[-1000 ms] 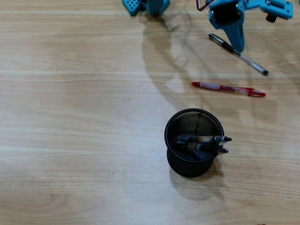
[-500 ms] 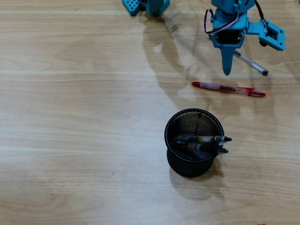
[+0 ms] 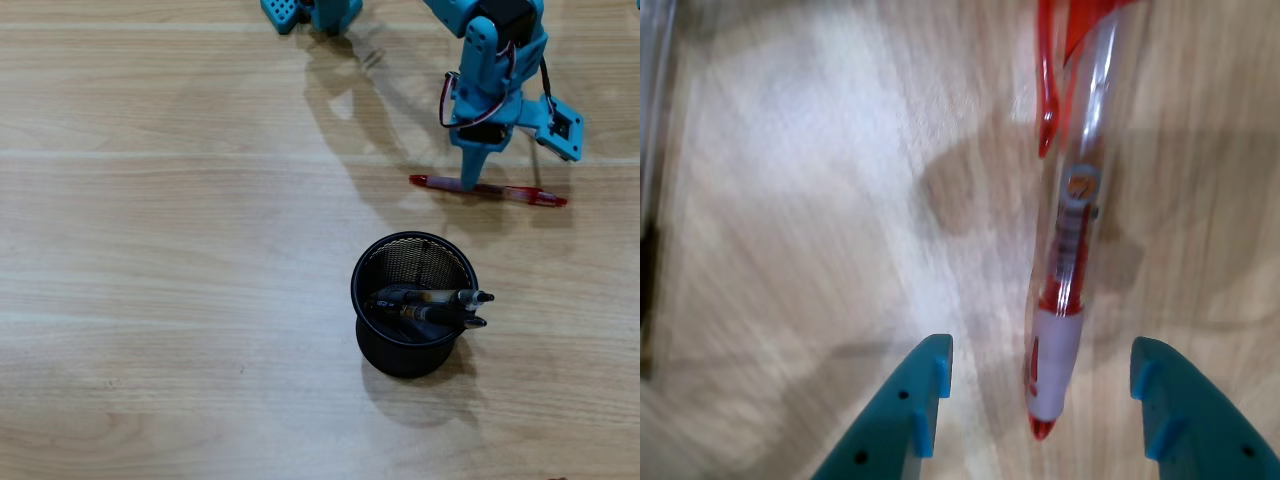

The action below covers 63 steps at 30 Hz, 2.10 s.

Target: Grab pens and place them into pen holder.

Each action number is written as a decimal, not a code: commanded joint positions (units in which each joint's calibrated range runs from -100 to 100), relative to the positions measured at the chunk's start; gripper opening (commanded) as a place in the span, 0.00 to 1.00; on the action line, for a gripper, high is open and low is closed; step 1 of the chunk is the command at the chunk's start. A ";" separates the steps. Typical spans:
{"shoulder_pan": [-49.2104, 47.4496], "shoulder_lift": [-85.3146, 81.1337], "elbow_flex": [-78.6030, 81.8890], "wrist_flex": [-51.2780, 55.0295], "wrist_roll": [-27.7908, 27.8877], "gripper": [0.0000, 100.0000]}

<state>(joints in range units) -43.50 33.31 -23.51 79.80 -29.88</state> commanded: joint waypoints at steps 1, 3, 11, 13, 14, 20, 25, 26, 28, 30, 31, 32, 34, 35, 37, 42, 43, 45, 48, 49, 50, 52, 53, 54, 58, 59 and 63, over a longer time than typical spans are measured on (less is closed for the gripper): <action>-1.63 3.09 -5.17 -2.94 -0.12 0.21; -2.09 5.29 -7.62 -3.22 -0.17 0.21; -2.64 11.58 -13.50 -2.22 -1.64 0.21; -2.64 11.83 -13.59 -2.22 -1.64 0.20; -2.55 11.83 -13.59 -2.22 -1.64 0.19; -2.27 11.83 -13.59 -0.30 -3.83 0.04; -2.18 11.75 -13.68 1.16 -4.25 0.02; -2.18 11.75 -13.68 1.16 -4.25 0.02; -2.18 11.66 -13.68 1.16 -4.25 0.02; -2.18 11.66 -14.95 1.16 -4.31 0.02; -2.09 11.66 -16.12 1.16 -4.31 0.02; -2.00 11.49 -17.75 1.34 -4.25 0.02; -1.72 10.22 -21.64 3.34 -4.25 0.02; -1.36 9.20 -23.73 4.62 -4.31 0.02; -0.35 6.99 -28.25 7.26 -4.31 0.02; 3.40 0.45 -37.30 13.18 -3.99 0.02; 4.22 -1.16 -38.39 14.18 -3.94 0.02; 6.05 -4.56 -39.65 16.10 -3.94 0.02; 8.70 -10.59 -39.20 17.92 -3.89 0.02; 9.61 -12.46 -39.11 18.19 -3.83 0.02; 10.53 -14.24 -39.02 18.47 -3.78 0.02; 12.18 -17.38 -39.02 18.47 -3.15 0.02; 12.91 -18.74 -39.02 18.47 -3.15 0.02; 13.64 -20.01 -39.02 18.38 -3.15 0.02; 16.38 -23.33 -39.02 17.56 -3.52 0.02; 17.02 -23.58 -39.11 16.92 -3.62 0.02; 18.85 -23.75 -39.11 6.26 -3.62 0.02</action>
<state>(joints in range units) -26.63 13.00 -60.25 94.56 -33.37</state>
